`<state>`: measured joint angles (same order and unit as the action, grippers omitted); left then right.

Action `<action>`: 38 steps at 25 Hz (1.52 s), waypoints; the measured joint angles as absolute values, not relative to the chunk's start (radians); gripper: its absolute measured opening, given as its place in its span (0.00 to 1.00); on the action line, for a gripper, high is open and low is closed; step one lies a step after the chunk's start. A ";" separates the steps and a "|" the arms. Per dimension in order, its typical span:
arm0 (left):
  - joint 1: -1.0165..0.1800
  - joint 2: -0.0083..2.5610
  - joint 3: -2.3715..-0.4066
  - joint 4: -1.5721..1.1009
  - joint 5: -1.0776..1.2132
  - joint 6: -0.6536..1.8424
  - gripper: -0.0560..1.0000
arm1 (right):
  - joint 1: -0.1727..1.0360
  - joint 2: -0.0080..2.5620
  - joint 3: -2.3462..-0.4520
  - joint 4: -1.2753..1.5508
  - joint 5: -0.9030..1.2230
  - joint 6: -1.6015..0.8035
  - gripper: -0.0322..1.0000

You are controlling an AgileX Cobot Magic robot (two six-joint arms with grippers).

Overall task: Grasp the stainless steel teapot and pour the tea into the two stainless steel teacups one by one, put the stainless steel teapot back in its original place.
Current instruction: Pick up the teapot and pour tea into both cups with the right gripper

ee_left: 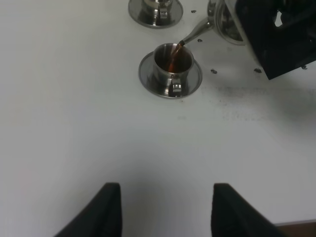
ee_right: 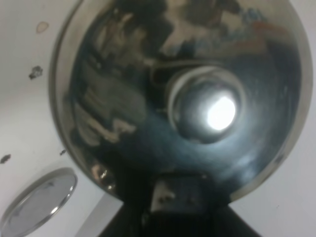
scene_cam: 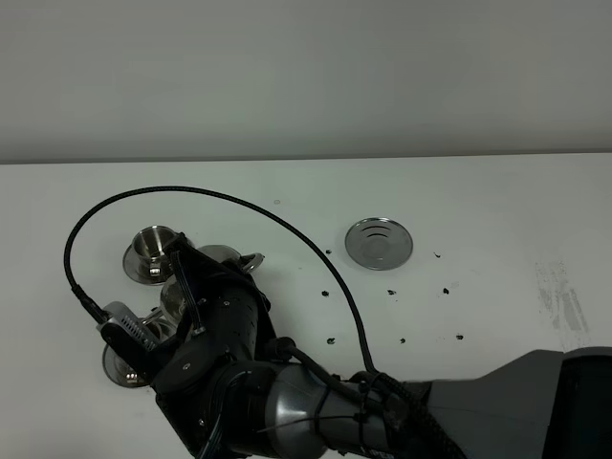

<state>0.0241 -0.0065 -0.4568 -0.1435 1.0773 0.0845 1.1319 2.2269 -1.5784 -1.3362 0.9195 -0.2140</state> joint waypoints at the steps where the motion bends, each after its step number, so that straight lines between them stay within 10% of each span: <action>1: 0.024 -0.006 -0.457 -0.143 1.077 0.084 0.44 | 1.132 2.227 -1.578 -1.336 0.920 -0.214 0.22; 38: 0.024 -0.006 -0.457 -0.143 1.077 0.084 0.44 | 1.132 2.227 -1.578 -1.237 0.931 -0.157 0.22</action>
